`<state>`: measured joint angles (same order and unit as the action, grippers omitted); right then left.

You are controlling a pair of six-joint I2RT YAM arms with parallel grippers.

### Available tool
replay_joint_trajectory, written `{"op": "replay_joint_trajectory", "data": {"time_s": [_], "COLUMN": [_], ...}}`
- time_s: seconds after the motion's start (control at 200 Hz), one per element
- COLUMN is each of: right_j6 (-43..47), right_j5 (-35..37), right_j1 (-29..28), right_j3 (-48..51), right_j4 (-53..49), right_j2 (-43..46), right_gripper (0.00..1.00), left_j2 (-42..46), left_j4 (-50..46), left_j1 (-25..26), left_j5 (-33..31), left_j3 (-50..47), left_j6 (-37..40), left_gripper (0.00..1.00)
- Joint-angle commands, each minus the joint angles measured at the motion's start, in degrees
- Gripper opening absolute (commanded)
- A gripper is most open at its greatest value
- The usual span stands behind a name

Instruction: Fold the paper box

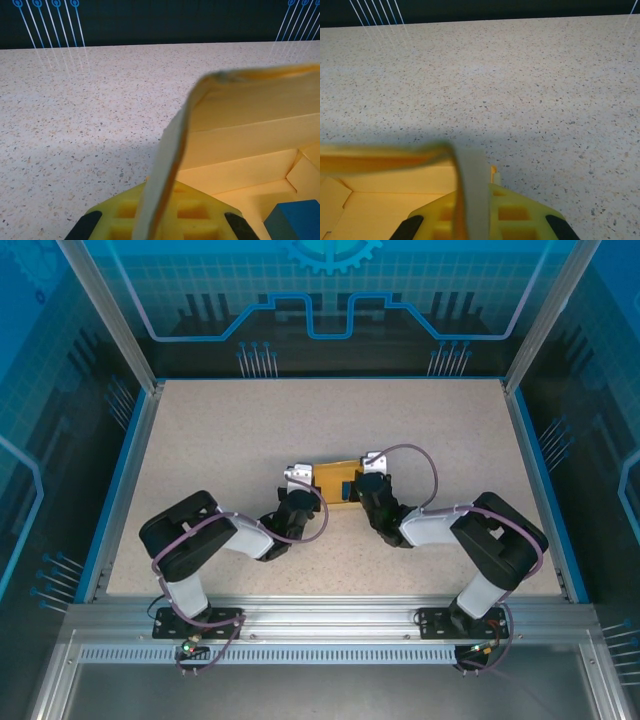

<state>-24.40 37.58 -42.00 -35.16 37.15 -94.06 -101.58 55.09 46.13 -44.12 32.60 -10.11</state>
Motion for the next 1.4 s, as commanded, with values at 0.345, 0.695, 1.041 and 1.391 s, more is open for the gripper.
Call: {"op": "replay_joint_trajectory", "data": {"time_s": [0.345,0.695,1.041,1.391], "right_j6": [0.92,1.48,1.82,1.83], "right_j5": [2.31,3.37,4.01,4.28], "right_j1": [-2.59,-3.16,-3.15,-3.44], "right_j3": [4.86,5.55,5.39,5.47], "right_j4": [3.15,3.1,1.62,1.61], "right_j2": [0.11,1.22,2.04,1.61], "right_gripper": [0.02,0.01,0.0,0.0], "left_j2": [-2.08,-0.49,3.93,10.4], "left_j4": [2.06,3.15,0.03,-6.0], "left_j1": [2.65,3.49,3.44,3.48], "left_j5": [-1.73,-2.82,-2.51,-0.83], "left_j3": [-4.07,-5.56,-5.35,-6.58], "left_j6": [1.32,1.92,0.91,-1.53], "left_gripper": [0.04,0.08,0.23,0.47]}}
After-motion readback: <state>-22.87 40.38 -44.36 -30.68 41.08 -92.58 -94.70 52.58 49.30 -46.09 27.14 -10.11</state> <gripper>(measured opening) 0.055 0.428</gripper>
